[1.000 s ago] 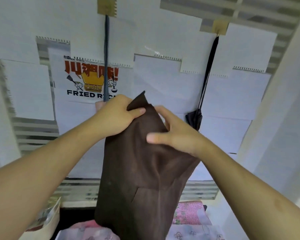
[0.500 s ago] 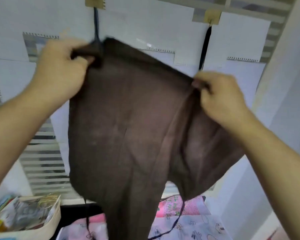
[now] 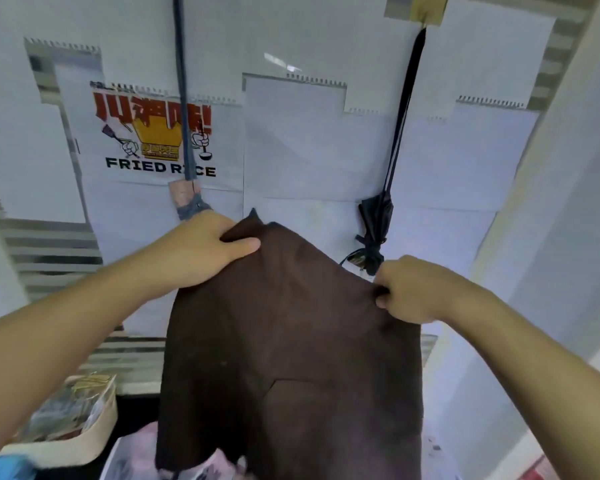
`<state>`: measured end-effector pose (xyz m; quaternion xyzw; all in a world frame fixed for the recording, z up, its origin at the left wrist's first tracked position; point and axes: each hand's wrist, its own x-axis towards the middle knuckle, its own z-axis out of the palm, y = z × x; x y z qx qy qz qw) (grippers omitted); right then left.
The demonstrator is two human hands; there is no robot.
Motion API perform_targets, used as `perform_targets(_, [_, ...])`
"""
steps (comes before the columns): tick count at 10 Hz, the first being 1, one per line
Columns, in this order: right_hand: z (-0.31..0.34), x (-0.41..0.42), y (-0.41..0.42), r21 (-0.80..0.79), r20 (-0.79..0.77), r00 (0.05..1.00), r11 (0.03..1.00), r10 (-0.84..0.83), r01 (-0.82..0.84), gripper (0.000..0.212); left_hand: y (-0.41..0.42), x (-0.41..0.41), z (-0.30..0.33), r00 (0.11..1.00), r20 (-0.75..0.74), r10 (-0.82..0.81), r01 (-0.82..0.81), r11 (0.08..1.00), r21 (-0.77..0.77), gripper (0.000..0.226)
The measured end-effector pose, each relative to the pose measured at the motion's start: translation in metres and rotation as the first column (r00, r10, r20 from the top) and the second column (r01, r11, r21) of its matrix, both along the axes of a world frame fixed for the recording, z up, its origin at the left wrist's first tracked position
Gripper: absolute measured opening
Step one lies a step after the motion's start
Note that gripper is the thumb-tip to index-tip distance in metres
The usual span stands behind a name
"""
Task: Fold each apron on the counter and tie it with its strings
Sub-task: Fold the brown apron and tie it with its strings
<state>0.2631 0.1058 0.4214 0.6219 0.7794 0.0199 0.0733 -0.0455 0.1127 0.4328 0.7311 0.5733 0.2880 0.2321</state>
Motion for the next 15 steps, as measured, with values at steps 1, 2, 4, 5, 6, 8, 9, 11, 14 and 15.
perform_targets(1, [0.014, -0.029, -0.011, -0.085, -0.572, 0.814, 0.981, 0.097, -0.177, 0.056, -0.011, 0.025, 0.01, 0.992, -0.006, -0.126, 0.126, 0.991, 0.034, 0.033])
perform_targets(2, [0.022, -0.065, -0.016, 0.027, -0.766, 0.604, 0.949, 0.221, -0.313, 0.101, -0.021, 0.047, 0.013, 0.958, 0.113, -0.265, 0.26, 0.964, 0.053, 0.023])
perform_targets(4, [0.036, -0.067, -0.013, 0.214, -0.704, 0.638, 0.95, 0.312, -0.228, 0.012, -0.028, 0.026, -0.022, 0.8, 0.453, -0.393, 0.479, 0.874, -0.088, 0.029])
perform_targets(5, [0.044, -0.053, -0.016, 0.129, -0.898, 0.398, 0.978, 0.185, -0.164, 0.023, -0.029, 0.003, -0.058, 0.928, 0.015, -0.372, 0.369, 0.913, -0.173, 0.017])
perform_targets(6, [0.047, -0.033, -0.004, 0.089, -0.927, 0.342, 0.978, 0.152, -0.191, 0.018, -0.025, -0.016, -0.092, 0.967, -0.136, -0.215, 0.18, 0.956, -0.232, 0.009])
perform_targets(8, [0.048, -0.005, 0.013, 0.14, -0.748, 0.639, 0.984, 0.179, -0.112, 0.028, 0.005, -0.035, -0.099, 0.996, 0.053, 0.074, -0.058, 0.966, -0.25, 0.023])
perform_targets(9, [0.083, 0.017, 0.018, 0.63, -0.69, 0.572, 0.758, 0.444, 0.172, 0.029, 0.007, -0.028, -0.026, 0.988, 0.035, 0.152, -0.156, 0.973, 0.17, 0.026])
perform_targets(11, [0.062, 0.041, -0.016, 0.343, -0.846, 0.381, 0.927, 0.374, -0.148, 0.009, -0.037, -0.036, 0.049, 0.992, -0.103, -0.069, 0.117, 0.801, 0.587, 0.047])
perform_targets(14, [-0.025, 0.081, 0.034, 0.089, -0.787, 0.614, 0.996, 0.063, 0.012, 0.025, 0.005, -0.072, -0.023, 0.991, -0.13, 0.033, -0.021, 0.996, 0.089, 0.056])
perform_targets(15, [-0.013, 0.075, 0.039, 0.142, -0.883, 0.45, 0.99, 0.13, -0.007, 0.022, 0.005, -0.076, -0.01, 0.993, 0.029, -0.119, 0.121, 0.985, -0.123, 0.04])
